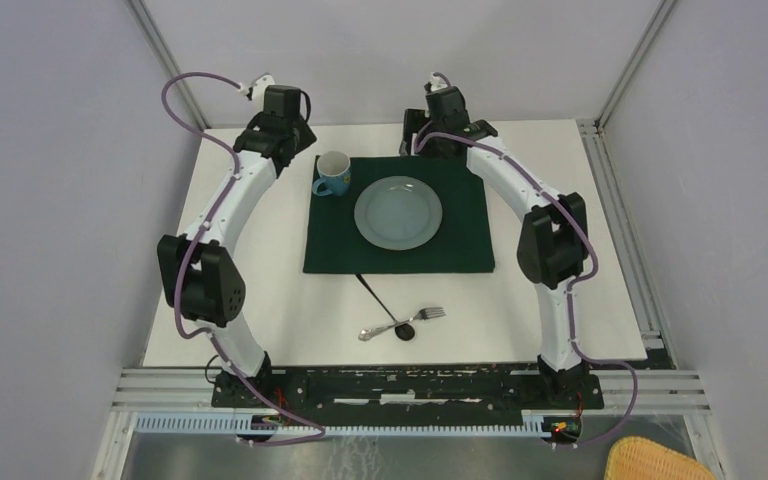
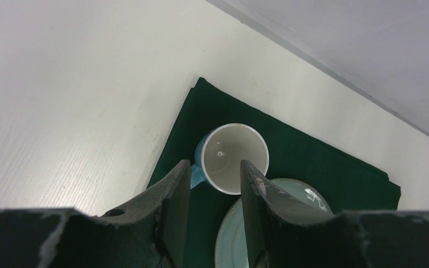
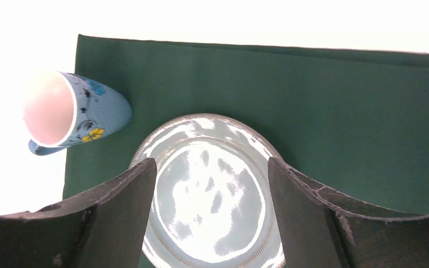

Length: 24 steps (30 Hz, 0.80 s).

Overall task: Set the dinner table for one person
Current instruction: Place the cup on the napkin.

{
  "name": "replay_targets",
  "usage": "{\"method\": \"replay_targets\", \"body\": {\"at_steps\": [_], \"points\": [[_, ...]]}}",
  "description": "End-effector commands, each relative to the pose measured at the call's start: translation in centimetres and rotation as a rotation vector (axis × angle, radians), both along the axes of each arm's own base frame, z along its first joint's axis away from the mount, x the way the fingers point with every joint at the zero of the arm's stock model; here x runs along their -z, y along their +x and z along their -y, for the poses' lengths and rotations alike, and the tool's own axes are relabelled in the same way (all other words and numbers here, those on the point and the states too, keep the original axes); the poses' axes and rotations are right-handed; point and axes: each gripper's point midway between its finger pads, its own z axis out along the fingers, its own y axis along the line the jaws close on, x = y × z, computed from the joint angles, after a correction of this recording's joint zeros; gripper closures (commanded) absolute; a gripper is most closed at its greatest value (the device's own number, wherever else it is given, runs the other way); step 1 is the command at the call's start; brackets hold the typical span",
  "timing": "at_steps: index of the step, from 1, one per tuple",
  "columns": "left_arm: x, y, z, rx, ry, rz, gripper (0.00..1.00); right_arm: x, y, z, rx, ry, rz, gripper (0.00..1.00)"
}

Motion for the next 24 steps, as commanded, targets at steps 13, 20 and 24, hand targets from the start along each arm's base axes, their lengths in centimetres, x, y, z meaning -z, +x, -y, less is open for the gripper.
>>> {"method": "replay_targets", "body": {"at_steps": [13, 20, 24], "points": [[0.2, -4.2, -4.7, -0.063, -0.013, 0.025, 0.55, 1.2, -1.0, -8.8, -0.177, -0.086, 0.0, 0.27], [0.3, -5.2, -5.5, -0.073, -0.01, 0.018, 0.55, 0.2, -1.3, -10.3, -0.192, -0.031, 0.05, 0.26], [0.5, -5.7, -5.6, -0.07, -0.015, 0.013, 0.55, -0.4, -0.8, -11.6, -0.197, 0.043, 0.073, 0.26]]}}
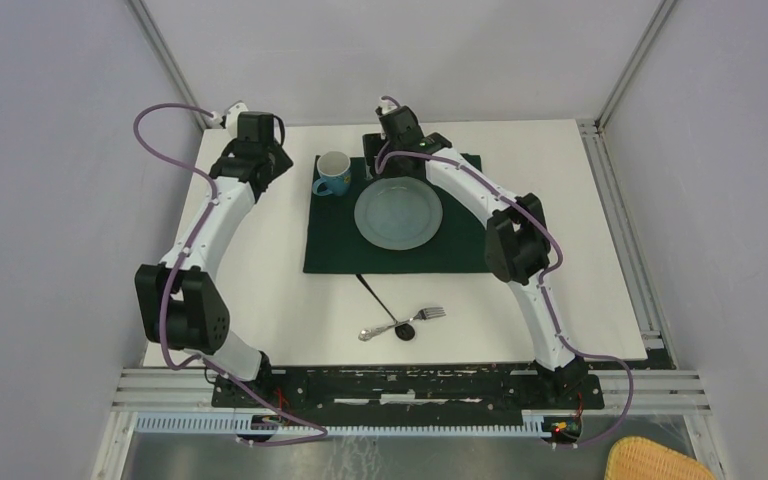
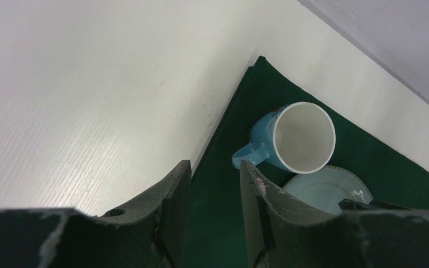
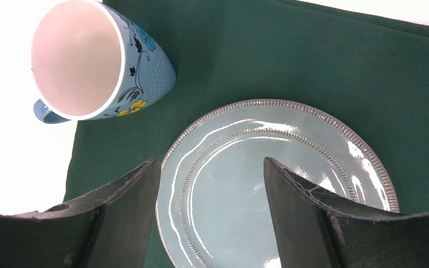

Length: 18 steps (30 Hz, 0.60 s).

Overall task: Set the dinner table for one person
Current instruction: Place the cup on the napkin.

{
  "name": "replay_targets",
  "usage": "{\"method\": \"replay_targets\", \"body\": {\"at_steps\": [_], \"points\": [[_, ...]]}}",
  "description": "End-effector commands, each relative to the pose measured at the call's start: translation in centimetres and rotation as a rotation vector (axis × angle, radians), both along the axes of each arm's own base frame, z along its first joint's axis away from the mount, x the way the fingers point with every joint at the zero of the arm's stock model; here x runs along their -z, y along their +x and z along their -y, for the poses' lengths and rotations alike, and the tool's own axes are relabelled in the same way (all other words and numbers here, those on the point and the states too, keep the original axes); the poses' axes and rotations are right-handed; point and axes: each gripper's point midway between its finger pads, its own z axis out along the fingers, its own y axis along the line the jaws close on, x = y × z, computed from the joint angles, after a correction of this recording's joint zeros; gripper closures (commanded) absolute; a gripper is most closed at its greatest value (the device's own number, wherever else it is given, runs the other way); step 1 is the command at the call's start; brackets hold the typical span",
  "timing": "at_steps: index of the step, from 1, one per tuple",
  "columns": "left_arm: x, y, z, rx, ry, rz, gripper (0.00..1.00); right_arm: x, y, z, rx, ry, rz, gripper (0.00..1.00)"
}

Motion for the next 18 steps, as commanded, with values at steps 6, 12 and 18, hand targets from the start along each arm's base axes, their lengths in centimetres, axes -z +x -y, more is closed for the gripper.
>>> {"method": "replay_targets", "body": {"at_steps": [6, 12, 18], "points": [[-1.7, -1.1, -0.3, 0.009, -0.009, 0.055, 0.55, -6.0, 1.2, -4.1, -0.022, 0.215, 0.134, 0.26], [-1.9, -1.5, -0.9, -0.004, -0.001, 0.056, 0.55, -6.4, 1.2, -6.6, -0.045, 0.262, 0.145, 0.26], [-1.8, -1.9, -1.3, -0.005, 0.004, 0.055, 0.55, -6.3, 0.9, -8.3, -0.05, 0.267, 0.159, 0.26]]}}
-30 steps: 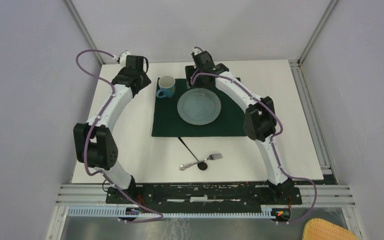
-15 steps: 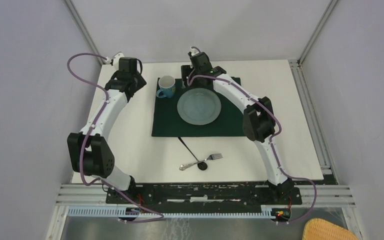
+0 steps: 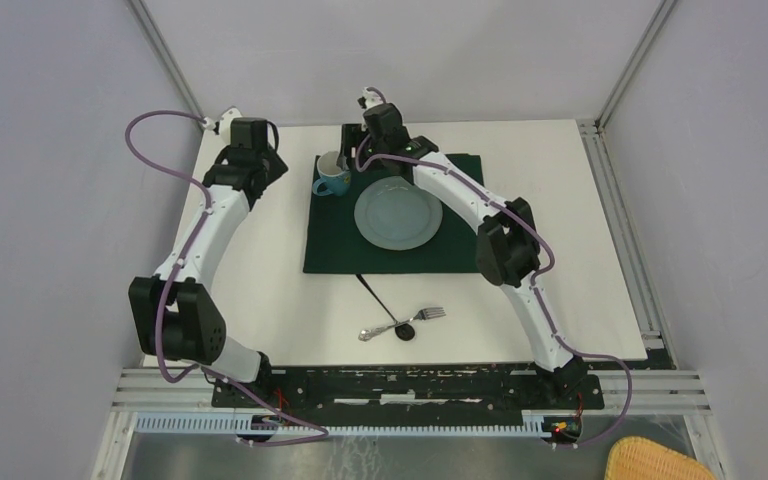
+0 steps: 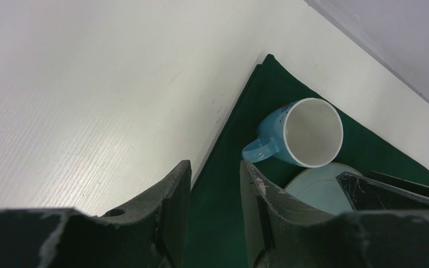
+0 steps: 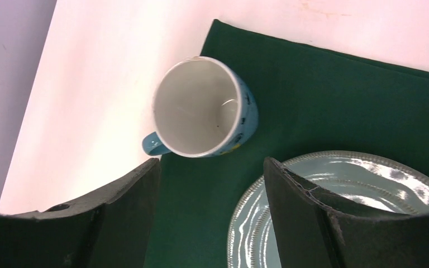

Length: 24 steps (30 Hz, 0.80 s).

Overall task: Set the dinner table for one person
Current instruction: Place the cup on the napkin, then pick up.

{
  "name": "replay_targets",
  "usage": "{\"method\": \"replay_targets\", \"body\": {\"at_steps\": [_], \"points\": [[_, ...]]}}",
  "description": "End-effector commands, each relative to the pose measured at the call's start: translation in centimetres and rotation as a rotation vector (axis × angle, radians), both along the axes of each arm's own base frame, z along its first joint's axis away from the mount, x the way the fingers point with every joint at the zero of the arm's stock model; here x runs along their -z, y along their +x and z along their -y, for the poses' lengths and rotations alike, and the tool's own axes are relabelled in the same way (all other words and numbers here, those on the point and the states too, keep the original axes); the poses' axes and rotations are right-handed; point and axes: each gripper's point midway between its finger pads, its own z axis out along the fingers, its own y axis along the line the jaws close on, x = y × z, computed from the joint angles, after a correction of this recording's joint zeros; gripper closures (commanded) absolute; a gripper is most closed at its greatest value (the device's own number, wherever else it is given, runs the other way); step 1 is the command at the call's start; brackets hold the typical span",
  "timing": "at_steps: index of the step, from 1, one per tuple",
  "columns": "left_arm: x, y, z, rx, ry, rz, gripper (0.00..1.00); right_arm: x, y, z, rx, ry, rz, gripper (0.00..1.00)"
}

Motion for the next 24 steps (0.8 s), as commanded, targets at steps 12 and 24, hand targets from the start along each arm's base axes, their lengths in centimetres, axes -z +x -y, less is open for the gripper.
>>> {"method": "replay_targets", "body": {"at_steps": [12, 24], "points": [[-0.9, -0.3, -0.2, 0.018, -0.019, 0.046, 0.55, -1.1, 0.7, -1.6, 0.017, -0.053, 0.102, 0.26], [-0.1, -0.2, -0.1, 0.019, -0.021, 0.032, 0.55, 0.3, 1.3, -1.4, 0.042, -0.071, 0.115, 0.26]]}}
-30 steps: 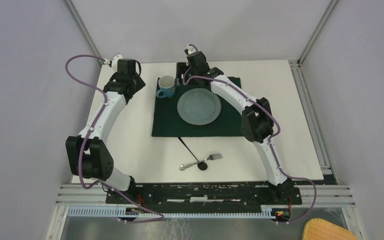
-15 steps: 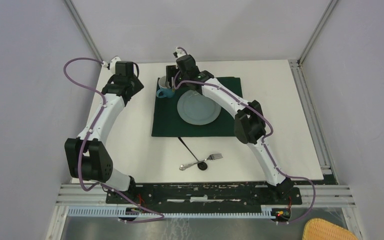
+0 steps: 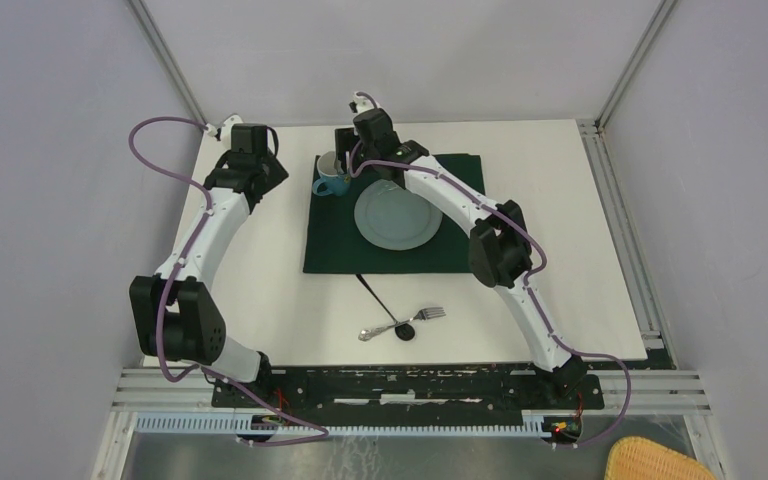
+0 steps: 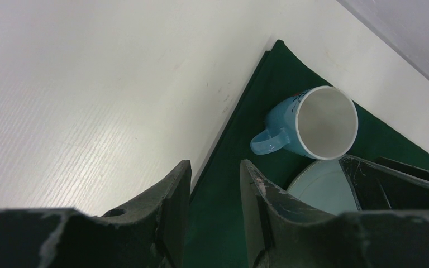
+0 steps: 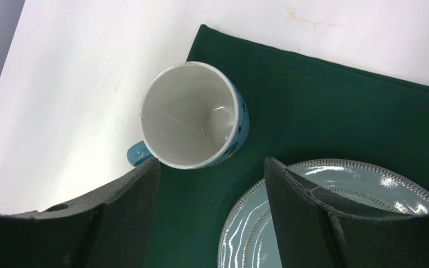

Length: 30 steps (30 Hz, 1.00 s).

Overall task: Set the dinner table for one person
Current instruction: Pick up.

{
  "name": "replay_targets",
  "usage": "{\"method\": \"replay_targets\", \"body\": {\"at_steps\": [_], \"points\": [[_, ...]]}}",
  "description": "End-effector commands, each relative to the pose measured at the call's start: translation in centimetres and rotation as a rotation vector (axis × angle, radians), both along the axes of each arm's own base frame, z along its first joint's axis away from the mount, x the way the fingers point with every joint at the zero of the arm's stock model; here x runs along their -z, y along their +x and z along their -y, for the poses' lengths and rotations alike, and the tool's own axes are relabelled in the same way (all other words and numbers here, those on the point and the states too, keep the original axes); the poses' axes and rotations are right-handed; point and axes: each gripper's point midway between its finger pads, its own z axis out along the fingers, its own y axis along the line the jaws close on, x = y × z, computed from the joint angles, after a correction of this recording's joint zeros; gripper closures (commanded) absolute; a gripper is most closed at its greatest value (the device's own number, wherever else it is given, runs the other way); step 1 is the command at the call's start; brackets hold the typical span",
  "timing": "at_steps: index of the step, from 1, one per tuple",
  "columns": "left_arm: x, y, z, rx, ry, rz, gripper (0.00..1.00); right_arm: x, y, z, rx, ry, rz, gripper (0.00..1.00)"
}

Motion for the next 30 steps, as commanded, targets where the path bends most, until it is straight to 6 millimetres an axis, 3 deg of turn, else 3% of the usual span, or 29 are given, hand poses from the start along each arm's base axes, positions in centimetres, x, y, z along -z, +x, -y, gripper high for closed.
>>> {"method": "replay_targets", "body": {"at_steps": [1, 19, 30], "points": [[-1.8, 0.5, 0.0, 0.011, -0.009, 0.07, 0.55, -0.5, 1.0, -0.3, 0.018, 0.007, 0.056, 0.26], [-1.5, 0.3, 0.2, 0.022, -0.011, 0.06, 0.55, 2.5, 2.0, -1.0, 0.049, 0.023, 0.044, 0.27], [-1.0, 0.5, 0.3, 0.024, -0.013, 0.049, 0.55, 3.1, 2.1, -1.1, 0.045, 0.023, 0.04, 0.5]]}}
